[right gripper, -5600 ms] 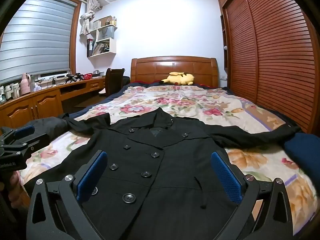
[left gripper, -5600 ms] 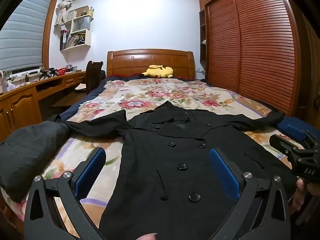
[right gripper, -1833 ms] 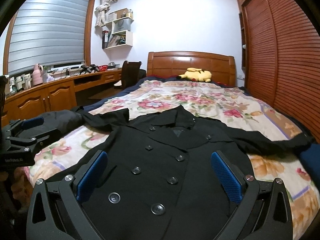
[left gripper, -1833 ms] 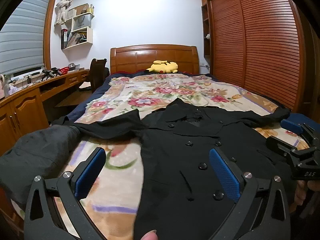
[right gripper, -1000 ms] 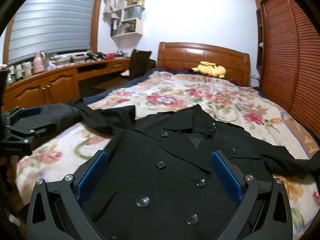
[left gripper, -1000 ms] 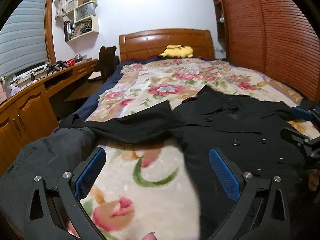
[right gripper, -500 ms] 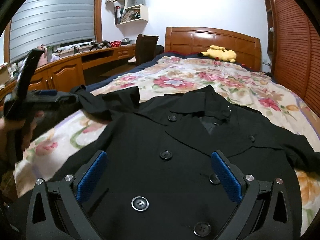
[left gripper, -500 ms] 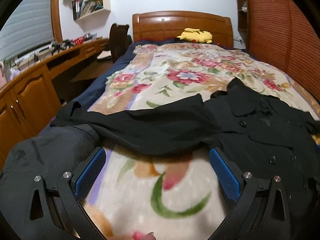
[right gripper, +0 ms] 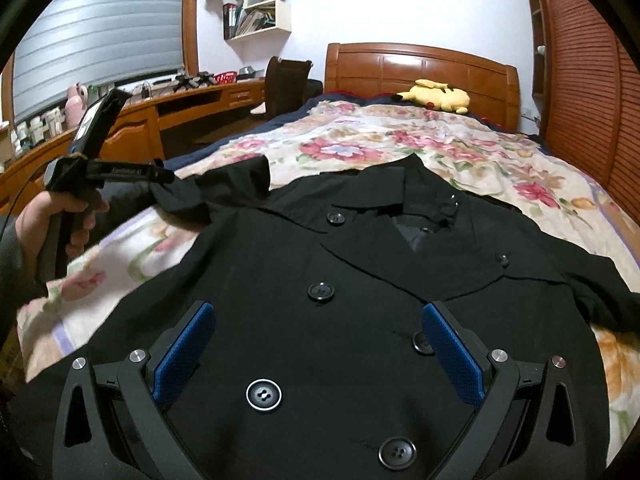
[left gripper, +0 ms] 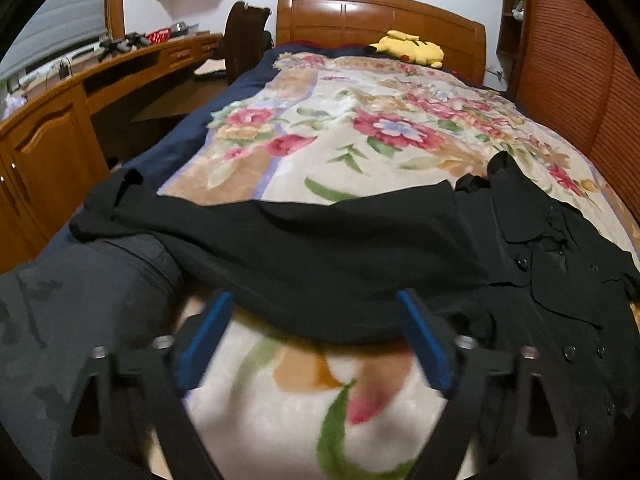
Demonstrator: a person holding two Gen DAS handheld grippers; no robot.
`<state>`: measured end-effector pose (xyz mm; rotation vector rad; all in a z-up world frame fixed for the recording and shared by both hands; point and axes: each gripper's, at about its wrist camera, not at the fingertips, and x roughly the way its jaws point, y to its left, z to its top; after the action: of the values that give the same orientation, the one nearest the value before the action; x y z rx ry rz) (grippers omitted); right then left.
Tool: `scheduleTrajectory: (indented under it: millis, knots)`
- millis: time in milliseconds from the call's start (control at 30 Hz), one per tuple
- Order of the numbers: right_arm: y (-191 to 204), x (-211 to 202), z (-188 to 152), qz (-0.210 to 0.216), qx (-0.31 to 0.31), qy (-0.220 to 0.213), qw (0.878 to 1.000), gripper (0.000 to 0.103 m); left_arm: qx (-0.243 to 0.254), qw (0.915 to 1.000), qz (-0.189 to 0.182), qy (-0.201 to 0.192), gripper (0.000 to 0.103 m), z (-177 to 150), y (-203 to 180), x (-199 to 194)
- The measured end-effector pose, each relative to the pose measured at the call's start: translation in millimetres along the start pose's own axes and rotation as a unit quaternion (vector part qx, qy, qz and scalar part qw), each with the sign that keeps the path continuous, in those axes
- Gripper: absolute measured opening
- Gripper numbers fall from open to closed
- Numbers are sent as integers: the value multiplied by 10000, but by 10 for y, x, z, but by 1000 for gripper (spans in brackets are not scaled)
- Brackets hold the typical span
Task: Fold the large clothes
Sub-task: 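Close the left gripper on the sleeve cuff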
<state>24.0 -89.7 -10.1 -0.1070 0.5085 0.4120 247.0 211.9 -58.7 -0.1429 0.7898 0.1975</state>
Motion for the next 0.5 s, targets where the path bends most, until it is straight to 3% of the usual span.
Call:
scheduleTrajectory:
  millis: [33, 300, 500]
  knots:
    - [16, 14, -9, -5, -26, 25, 10000, 103, -31, 10000, -25, 11, 67, -5, 23, 18]
    - [-2, 16, -30, -39, -14, 56, 10000, 103, -420, 9990, 34, 155, 52, -5, 273, 187]
    - [-24, 4, -43, -20, 35, 17, 10000, 103, -475, 9981, 250, 313, 51, -7, 339, 332]
